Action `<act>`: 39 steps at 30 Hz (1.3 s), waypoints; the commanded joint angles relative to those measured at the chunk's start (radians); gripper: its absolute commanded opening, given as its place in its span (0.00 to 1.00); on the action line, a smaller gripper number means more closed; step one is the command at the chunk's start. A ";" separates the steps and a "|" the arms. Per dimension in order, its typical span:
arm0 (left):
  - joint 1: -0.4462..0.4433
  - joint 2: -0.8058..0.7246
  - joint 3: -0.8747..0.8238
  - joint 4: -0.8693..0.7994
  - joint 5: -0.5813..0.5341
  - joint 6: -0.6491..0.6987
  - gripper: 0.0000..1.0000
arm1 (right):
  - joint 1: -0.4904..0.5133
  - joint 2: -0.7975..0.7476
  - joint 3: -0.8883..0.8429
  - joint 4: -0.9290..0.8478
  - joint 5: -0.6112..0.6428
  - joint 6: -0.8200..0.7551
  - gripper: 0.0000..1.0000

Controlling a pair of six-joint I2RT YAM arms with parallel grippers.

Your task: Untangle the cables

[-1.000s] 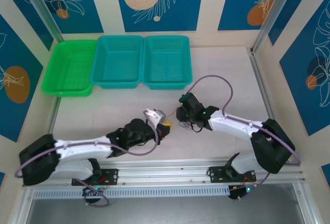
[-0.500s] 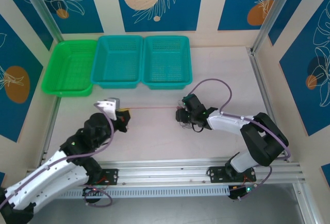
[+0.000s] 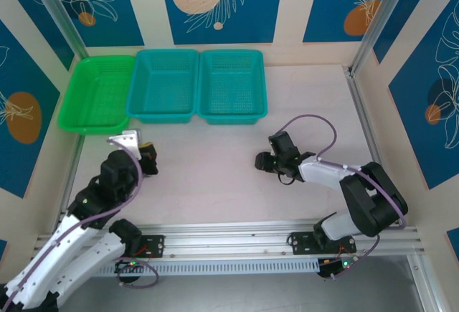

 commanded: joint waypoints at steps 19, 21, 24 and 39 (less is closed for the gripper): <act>-0.028 0.298 0.303 0.396 0.722 -0.068 0.00 | 0.400 0.030 0.117 0.437 0.029 -0.228 0.83; -0.032 0.298 0.278 0.403 0.703 -0.073 0.00 | 0.394 0.035 0.058 0.534 0.100 -0.278 0.94; -0.041 0.299 0.239 0.454 0.731 -0.103 0.00 | 0.369 0.047 0.073 0.475 0.183 -0.268 0.95; -0.062 0.203 0.278 0.337 0.573 -0.032 0.00 | 0.361 0.310 0.282 0.170 0.250 -0.153 0.65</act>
